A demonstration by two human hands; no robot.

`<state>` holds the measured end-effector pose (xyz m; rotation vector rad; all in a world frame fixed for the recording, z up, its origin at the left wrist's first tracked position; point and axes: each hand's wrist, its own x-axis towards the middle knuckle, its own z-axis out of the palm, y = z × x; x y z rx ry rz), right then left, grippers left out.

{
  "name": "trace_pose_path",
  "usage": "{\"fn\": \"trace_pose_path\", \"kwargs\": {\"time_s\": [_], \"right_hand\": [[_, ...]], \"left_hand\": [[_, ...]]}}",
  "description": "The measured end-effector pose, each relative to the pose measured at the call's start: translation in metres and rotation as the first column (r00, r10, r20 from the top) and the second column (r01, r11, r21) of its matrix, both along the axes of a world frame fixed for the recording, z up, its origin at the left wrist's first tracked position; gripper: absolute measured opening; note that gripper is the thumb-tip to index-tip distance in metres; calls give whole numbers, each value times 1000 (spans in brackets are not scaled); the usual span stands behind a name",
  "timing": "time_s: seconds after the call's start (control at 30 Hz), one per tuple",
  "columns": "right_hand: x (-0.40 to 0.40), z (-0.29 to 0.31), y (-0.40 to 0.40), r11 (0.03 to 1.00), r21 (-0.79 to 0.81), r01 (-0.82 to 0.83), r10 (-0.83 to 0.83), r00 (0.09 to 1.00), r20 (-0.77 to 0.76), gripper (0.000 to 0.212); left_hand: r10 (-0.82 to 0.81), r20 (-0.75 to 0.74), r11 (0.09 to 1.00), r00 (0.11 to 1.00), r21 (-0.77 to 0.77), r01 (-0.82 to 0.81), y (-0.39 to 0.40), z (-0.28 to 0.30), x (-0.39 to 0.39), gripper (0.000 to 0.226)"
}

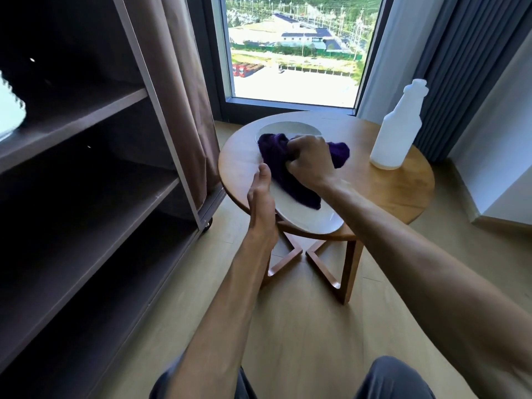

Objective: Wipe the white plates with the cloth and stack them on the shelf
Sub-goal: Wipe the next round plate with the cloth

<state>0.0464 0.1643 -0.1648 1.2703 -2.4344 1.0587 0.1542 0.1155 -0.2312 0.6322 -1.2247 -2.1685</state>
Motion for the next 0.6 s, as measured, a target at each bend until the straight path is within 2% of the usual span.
{"fn": "trace_pose_path", "kwargs": {"time_s": [0.1, 0.2, 0.3, 0.37, 0.43, 0.47, 0.53, 0.6], "right_hand": [[12, -7, 3, 984, -16, -175, 176, 984, 39, 11], [22, -7, 4, 956, 32, -293, 283, 942, 180, 10], [31, 7, 3, 926, 143, -350, 290, 900, 325, 13], [36, 14, 2, 904, 233, -358, 248, 884, 395, 25], [37, 11, 3, 903, 293, -314, 167, 885, 435, 38], [36, 7, 3, 911, 311, -271, 116, 892, 437, 38], [33, -8, 3, 937, 321, -140, 1, 918, 397, 24], [30, -19, 6, 952, 305, 21, -120, 944, 307, 11]], "left_hand": [[40, -87, 998, 995, 47, -36, 0, 7, -1, 84], [113, -85, 992, 990, 67, -107, -7, 9, -3, 84], [189, -128, 981, 974, 71, -181, -20, 13, 0, 84], [239, -132, 967, 962, 116, -225, -30, 13, 4, 67], [265, -93, 956, 960, 159, -248, -36, 14, 6, 43], [279, -79, 951, 957, 160, -264, -37, 15, 8, 33], [309, -79, 941, 948, 171, -292, -34, 18, 8, 18], [338, -70, 933, 939, 157, -324, -32, 21, 8, 18]]}}
